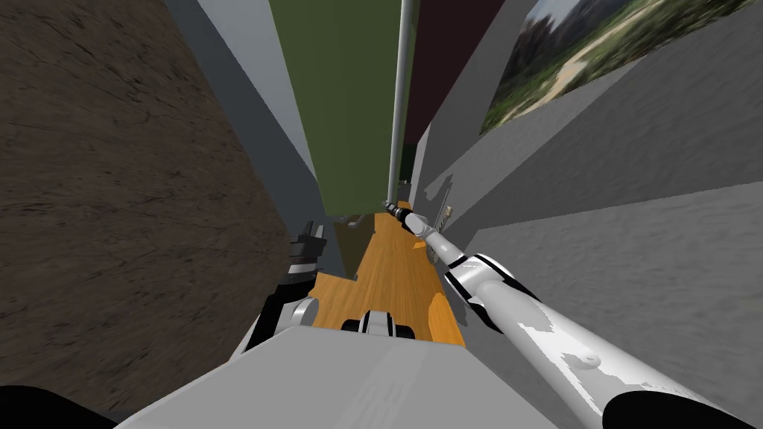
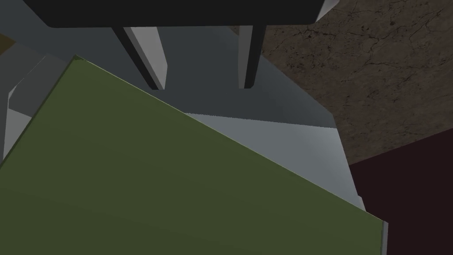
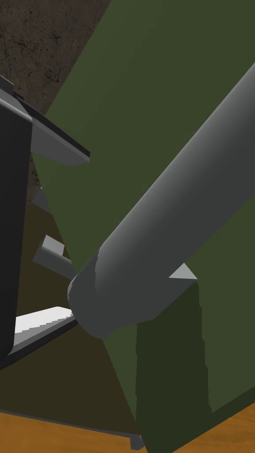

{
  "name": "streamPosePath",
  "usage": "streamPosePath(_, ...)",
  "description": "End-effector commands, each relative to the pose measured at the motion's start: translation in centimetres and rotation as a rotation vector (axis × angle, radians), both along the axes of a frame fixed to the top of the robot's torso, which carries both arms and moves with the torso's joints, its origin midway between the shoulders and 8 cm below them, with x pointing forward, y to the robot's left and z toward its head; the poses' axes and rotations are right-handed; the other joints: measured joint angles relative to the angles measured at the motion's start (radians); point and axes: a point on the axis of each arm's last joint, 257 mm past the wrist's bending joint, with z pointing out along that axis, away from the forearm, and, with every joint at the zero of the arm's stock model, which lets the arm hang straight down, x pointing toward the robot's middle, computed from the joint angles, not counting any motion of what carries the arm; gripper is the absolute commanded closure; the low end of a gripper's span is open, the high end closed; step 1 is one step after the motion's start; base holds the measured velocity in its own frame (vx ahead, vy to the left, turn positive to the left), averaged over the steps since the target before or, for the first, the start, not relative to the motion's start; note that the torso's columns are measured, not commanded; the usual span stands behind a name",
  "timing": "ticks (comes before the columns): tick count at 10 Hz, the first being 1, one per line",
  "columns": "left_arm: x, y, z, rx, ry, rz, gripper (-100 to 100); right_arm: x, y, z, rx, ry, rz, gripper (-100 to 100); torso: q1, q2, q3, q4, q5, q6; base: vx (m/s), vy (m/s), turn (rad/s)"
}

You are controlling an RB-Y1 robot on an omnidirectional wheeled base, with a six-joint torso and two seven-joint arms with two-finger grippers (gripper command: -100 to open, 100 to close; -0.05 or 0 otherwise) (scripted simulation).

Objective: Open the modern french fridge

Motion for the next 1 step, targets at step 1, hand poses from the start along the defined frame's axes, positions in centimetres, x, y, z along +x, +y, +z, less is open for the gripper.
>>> streamPosePath(1,0.00,0.00,0.00,0.000,0.000,0.000,0,-0.02,0.01,-0.31,-0.002,0.006,0.000,0,0.000,-0.002,-0.001,-0.002,0.000,0.000,0.000,0.000,0.000)
